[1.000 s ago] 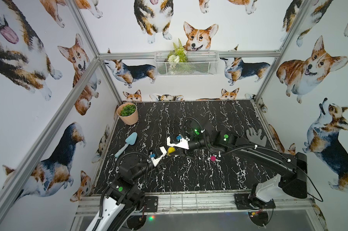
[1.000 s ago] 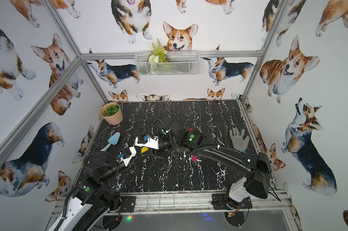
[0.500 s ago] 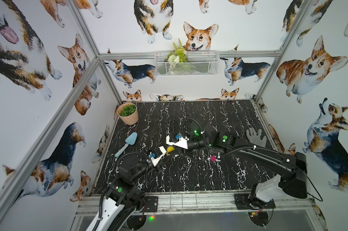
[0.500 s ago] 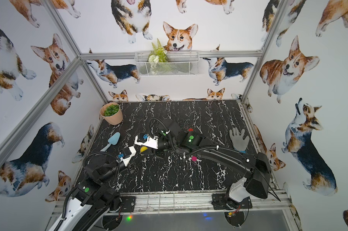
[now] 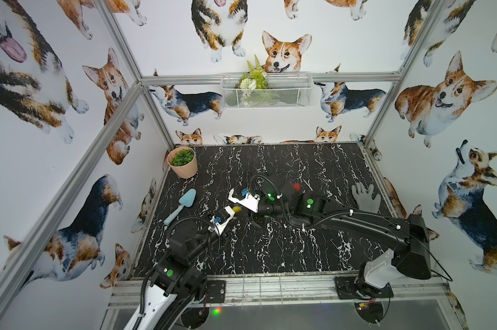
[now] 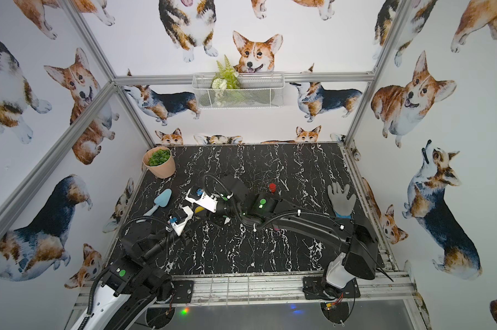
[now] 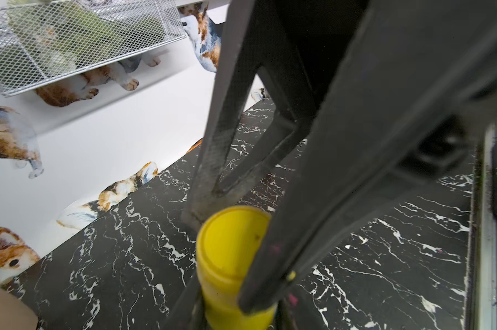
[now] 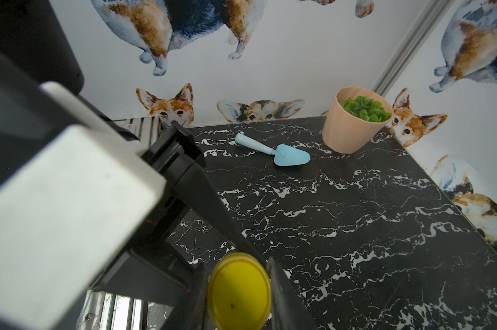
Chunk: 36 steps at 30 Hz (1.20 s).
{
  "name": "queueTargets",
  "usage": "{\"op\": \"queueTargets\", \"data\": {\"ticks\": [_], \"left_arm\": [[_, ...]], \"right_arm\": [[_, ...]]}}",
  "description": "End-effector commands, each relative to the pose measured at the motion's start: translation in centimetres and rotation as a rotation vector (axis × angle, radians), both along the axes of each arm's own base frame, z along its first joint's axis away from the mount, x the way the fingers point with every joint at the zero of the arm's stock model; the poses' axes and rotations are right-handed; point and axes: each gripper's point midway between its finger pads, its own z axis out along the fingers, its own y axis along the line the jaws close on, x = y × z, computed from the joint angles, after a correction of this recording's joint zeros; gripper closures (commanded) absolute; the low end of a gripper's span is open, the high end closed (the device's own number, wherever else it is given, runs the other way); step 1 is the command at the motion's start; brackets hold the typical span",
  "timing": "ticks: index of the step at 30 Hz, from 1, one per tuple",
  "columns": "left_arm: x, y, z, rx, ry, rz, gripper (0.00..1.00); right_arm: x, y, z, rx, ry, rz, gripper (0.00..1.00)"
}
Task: Close the paint jar lid
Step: Screw the lid onto the paint jar.
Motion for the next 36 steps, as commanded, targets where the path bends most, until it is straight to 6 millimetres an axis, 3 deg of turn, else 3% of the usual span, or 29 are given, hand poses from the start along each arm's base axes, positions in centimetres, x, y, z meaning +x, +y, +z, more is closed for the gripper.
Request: {"op": "queueTargets", "data": {"ticks": [1,9,16,21,24,27,29,31,36], "left_arm": [[0.1,0.1,3.1,-0.043,-0.127,0.004,0.69],[0.9,1.5,3.5,-0.031,-0.161,0.102,0.69],[1.3,2.2,3.5,-0.023,-0.166,0.149,0.69],[1.3,2.3,3.5,-0.023,-0.164,0.151,0.69],[1.3,2.2,3.4,-0.023,-0.161,0.148,0.69],[1.3,2.0,3.3,-0.021,-0.152,0.140,0.69],[1.4,2.0,3.2,-0.018,-0.146,0.137,0.69],[1.5,1.9,2.9,-0.012,-0.136,0.135,0.69],[1.6,1.5,2.4,-0.008,-0.113,0.121,0.69]], "right_arm": [[0.6,0.7,-1.1,-0.012,0.046,-0.094,0.67],[2.6,0.8,-1.6,0.046,0.165,-0.300,0.67],[2.6,1.9,-3.2,0.042,0.178,-0.414,0.66],[2.5,2.1,-3.3,0.074,0.173,-0.443,0.61],[2.7,1.6,-3.0,0.093,0.163,-0.457,0.53],[2.6,1.2,-2.3,0.122,0.147,-0.446,0.28],[2.1,0.8,-1.6,0.149,0.133,-0.416,0.20],[1.8,0.2,-1.0,0.161,0.121,-0.400,0.14],[0.7,-2.1,-0.2,0.127,0.074,-0.345,0.12]]}}
